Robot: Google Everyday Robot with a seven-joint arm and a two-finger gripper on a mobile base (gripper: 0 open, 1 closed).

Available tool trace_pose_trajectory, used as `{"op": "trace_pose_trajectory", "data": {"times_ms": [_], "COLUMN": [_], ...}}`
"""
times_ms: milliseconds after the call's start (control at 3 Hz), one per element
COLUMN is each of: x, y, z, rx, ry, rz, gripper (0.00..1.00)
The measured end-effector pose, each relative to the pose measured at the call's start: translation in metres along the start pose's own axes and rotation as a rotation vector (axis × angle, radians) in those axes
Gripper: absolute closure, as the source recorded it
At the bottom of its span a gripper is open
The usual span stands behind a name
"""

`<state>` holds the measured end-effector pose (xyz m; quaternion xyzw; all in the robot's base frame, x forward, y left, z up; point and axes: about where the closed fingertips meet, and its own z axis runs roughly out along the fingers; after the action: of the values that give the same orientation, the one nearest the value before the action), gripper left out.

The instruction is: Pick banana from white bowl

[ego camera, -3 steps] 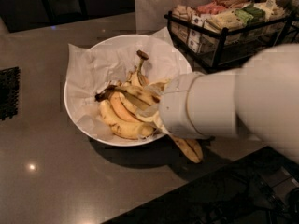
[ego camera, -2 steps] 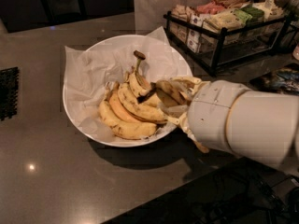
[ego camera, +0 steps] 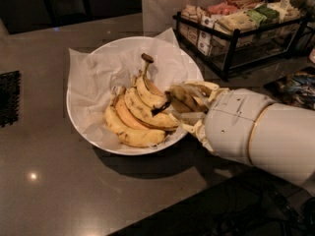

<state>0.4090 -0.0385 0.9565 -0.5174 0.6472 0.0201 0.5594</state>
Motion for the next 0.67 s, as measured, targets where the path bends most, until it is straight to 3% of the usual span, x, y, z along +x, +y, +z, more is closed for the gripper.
{"op": "trace_pose_trajectory", "data": {"times_ms": [333,667], "x": [-0.035,-0.080], "y": [0.004,0.001], "z": [-0.013,-0.045], "rx": [-0.057,-0.092], "ry": [-0.148,-0.378], "rz": [-0.040,-0.126], "gripper": [1.00,1.00]}}
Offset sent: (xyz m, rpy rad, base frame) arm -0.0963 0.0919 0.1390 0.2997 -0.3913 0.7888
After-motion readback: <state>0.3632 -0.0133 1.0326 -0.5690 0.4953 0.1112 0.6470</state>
